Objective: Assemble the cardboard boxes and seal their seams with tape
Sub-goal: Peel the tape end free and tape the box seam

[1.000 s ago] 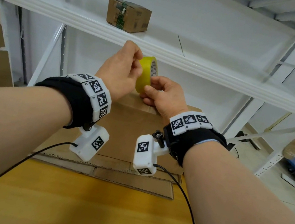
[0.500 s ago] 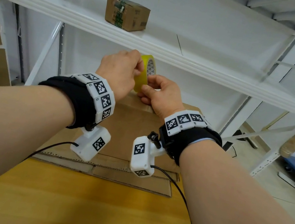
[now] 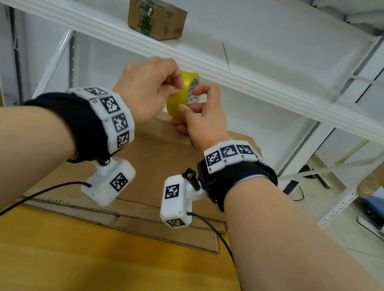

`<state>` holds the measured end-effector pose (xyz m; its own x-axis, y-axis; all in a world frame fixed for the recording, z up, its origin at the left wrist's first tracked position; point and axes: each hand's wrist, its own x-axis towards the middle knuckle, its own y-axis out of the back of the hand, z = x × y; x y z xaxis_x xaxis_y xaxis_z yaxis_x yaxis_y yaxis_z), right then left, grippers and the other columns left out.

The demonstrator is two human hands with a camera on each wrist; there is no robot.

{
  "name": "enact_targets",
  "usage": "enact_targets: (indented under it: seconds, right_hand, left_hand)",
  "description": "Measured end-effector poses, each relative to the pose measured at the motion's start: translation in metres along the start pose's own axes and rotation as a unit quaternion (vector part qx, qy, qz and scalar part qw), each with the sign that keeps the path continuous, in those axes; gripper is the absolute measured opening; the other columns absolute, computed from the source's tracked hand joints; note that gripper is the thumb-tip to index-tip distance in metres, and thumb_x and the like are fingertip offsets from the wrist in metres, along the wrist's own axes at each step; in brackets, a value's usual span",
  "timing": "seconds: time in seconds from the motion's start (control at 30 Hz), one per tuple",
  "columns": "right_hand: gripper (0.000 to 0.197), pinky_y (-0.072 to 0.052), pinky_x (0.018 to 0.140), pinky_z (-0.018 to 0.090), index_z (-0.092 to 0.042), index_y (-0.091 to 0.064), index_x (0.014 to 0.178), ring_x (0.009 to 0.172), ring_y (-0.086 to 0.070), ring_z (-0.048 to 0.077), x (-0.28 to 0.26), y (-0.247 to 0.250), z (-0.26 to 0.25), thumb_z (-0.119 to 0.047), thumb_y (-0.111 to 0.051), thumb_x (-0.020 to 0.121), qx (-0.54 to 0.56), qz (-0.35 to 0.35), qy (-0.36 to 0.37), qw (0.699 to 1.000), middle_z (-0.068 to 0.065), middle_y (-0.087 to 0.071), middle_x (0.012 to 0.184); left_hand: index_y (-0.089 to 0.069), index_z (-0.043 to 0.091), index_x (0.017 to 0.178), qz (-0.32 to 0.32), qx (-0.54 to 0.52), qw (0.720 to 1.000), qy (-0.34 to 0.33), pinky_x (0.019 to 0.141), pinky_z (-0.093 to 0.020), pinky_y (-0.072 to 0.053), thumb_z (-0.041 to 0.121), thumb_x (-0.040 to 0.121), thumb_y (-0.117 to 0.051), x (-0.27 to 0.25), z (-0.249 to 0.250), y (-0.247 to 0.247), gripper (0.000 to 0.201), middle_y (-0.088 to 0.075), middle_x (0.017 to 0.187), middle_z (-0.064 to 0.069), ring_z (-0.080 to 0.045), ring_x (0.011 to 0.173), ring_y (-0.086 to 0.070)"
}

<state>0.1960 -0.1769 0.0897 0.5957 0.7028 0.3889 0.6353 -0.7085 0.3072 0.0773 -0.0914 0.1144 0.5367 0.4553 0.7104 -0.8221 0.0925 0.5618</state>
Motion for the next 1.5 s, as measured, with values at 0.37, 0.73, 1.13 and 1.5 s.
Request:
enact_targets:
  seconds: [0.37,0.73,1.13,1.5]
  right_hand:
    - [0.029,-0.06,0.057,0.03,-0.03,-0.045,0.114,0.071,-0.072,0.025,0.001,0.001,-0.002,-0.007,-0.054,0.097,-0.031,-0.016,0.019,0.999,0.005,-0.062,0.102]
    - [0.034,-0.044,0.045,0.026,-0.035,-0.054,0.117,0.054,-0.051,0.015,-0.002,0.005,-0.003,-0.014,-0.065,0.093,0.003,-0.055,0.044,0.997,0.002,-0.061,0.103]
    - [0.031,-0.048,0.044,0.027,-0.04,-0.049,0.115,0.054,-0.055,0.019,0.003,0.004,-0.019,-0.016,-0.059,0.097,-0.015,-0.016,0.056,0.998,0.011,-0.065,0.1]
    - [0.009,-0.041,0.045,0.02,-0.016,-0.068,0.09,0.049,-0.054,0.007,0.013,-0.003,-0.027,-0.008,-0.065,0.093,0.144,0.036,0.009,0.989,0.003,-0.066,0.072]
  left_hand:
    - [-0.053,0.034,0.1,0.004,-0.056,0.998,0.011,0.096,-0.046,-0.044,0.01,0.09,-0.053,0.0,-0.007,0.01,0.026,-0.064,0.088,0.016,-0.011,0.095,-0.057]
    - [-0.054,0.035,0.096,-0.036,-0.047,0.998,0.017,0.085,-0.039,-0.052,0.005,0.081,-0.061,0.001,0.012,0.005,0.035,-0.063,0.082,0.01,-0.01,0.087,-0.06]
    - [-0.055,0.032,0.102,-0.023,-0.046,0.999,-0.004,0.078,-0.037,-0.054,0.004,0.085,-0.058,0.023,0.017,0.022,0.033,-0.06,0.085,0.009,-0.012,0.083,-0.059]
    - [-0.055,0.034,0.114,-0.006,-0.109,0.994,-0.03,0.079,-0.024,-0.053,0.008,0.08,-0.066,0.036,0.015,0.034,0.044,-0.059,0.108,0.012,-0.002,0.093,-0.058]
